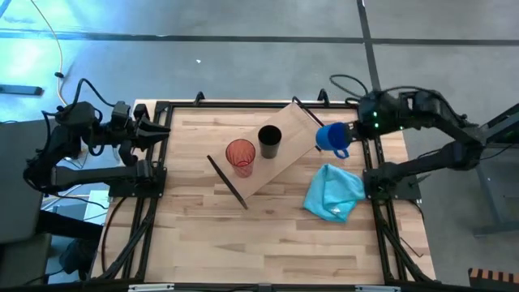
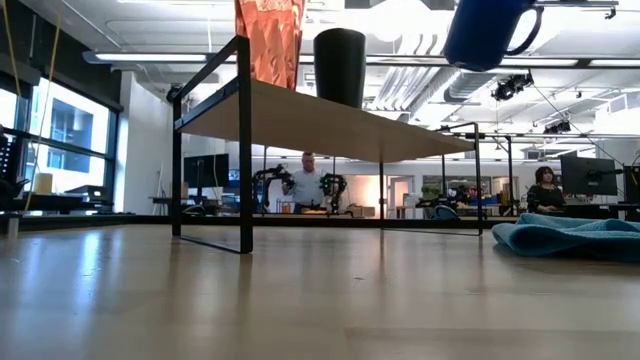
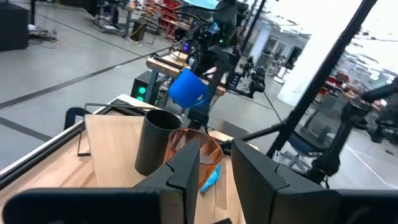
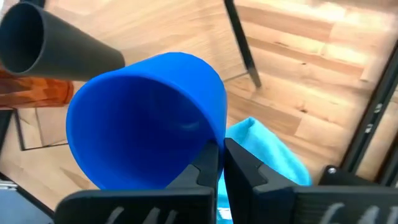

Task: Stack small to large cups/mugs on shelf
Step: Put the blue mug on the shelf

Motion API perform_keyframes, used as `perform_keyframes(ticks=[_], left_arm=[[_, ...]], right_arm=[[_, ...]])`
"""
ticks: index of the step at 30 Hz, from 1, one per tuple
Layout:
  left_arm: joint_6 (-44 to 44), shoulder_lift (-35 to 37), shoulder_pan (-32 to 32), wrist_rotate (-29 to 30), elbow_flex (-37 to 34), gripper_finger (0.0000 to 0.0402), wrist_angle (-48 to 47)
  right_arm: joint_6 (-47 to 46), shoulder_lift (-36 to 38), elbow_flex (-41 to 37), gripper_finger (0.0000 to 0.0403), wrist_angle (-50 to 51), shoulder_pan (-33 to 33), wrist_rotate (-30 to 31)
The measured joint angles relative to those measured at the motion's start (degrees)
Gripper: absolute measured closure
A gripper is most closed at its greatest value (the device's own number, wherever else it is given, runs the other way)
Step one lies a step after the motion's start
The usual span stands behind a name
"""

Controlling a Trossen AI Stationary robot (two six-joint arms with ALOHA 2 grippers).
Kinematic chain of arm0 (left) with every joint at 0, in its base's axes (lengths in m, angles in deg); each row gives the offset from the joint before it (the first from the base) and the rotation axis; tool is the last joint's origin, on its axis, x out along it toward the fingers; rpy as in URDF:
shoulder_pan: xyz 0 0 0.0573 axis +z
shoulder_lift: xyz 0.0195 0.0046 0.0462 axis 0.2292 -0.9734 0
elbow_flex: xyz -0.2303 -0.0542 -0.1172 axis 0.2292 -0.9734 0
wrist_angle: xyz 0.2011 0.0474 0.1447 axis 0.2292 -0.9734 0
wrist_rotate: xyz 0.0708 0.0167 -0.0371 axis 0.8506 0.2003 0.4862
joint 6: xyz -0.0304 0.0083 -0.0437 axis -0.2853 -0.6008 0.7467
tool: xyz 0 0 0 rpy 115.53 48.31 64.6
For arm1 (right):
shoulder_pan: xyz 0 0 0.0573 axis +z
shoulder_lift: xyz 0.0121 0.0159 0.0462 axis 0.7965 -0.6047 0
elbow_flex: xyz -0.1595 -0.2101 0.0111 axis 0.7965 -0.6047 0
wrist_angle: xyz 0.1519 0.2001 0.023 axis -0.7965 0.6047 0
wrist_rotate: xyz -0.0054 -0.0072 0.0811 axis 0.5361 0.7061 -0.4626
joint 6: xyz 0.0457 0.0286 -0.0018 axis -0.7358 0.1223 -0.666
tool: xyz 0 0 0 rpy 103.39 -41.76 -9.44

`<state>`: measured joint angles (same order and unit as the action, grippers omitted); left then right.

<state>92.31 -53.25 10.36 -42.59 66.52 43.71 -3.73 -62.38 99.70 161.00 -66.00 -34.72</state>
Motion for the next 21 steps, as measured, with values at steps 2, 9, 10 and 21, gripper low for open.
perform_keyframes(ticks=[2,9,10,21], left_arm=[[0.9,0.0,0.0,0.6,0.0,0.0318,0.5],[2.7,0.0,0.0,1.7,0.0,0.0318,1.0],[2.8,0.0,0.0,1.9,0.0,0.0318,0.9],[4.6,0.0,0.0,1.9,0.0,0.0318,0.8]], right_arm=[[3.4,-0.2,0.0,0.0403,0.0,-3.3,-1.6],[13.2,-1.9,0.0,0.0403,-1.0,-12.4,-6.8],[14.4,-2.5,0.0,0.0403,-1.2,-13.5,-7.7],[28.4,-12.2,0.7,0.0403,-5.1,-22.6,-16.2]])
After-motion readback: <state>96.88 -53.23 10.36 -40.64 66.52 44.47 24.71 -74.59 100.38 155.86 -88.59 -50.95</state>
